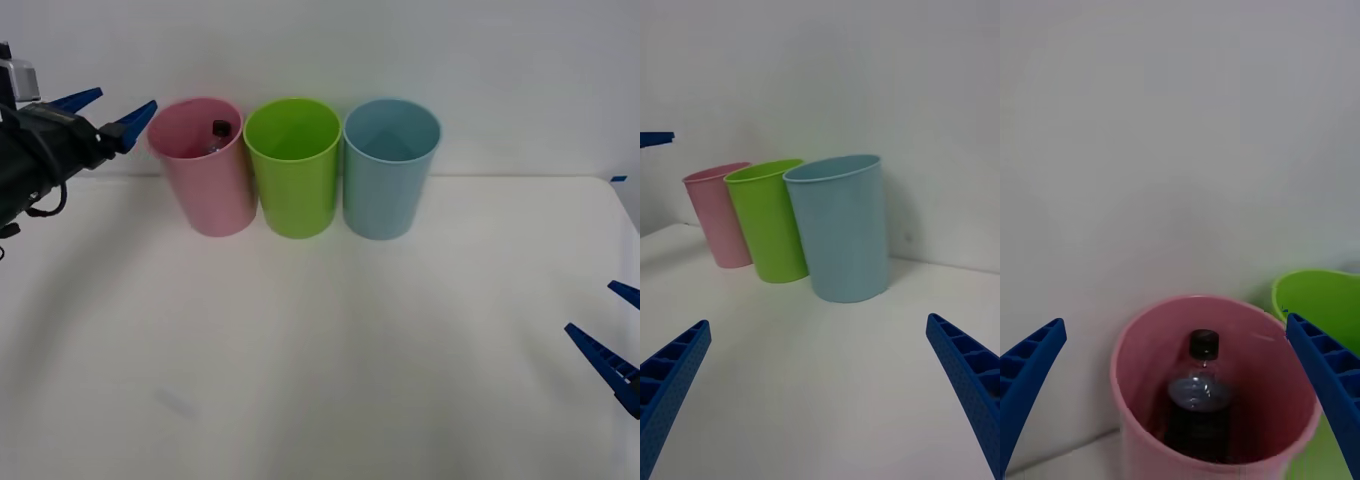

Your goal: Grasp the object on the table and drop it into the matching bin: aluminum can to the light blue bin, PET bottle to the pink bin.

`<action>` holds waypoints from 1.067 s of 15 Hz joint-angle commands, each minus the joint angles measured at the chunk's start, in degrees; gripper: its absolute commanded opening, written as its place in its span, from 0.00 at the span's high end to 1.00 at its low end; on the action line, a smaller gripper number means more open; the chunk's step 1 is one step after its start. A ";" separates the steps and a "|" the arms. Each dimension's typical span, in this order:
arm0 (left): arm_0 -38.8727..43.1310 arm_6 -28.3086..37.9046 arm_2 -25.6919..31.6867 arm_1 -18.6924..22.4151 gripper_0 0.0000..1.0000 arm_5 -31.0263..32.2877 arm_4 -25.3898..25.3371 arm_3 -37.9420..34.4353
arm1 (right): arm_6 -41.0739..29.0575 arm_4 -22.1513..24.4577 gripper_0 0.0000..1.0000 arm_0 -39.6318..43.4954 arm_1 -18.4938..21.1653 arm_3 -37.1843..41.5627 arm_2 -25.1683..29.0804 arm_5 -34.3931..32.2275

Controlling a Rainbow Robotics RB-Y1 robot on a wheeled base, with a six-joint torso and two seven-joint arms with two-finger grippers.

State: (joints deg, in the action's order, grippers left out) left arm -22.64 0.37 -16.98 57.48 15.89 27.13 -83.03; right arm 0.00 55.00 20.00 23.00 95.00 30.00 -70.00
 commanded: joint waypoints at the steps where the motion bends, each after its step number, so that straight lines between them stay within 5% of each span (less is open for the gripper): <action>1: 5.50 -0.10 4.68 -0.09 0.00 4.06 0.02 -1.08 | 0.00 0.00 0.00 0.00 0.00 0.00 0.00 0.00; 16: 30.20 -3.97 24.01 -0.09 0.00 30.52 5.56 -1.26 | 0.00 0.00 0.00 0.00 0.00 0.00 0.00 0.00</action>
State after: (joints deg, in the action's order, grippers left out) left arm 6.49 -3.35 5.94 57.40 45.17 32.11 -84.35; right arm 0.00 55.00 20.00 23.00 95.00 30.00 -70.00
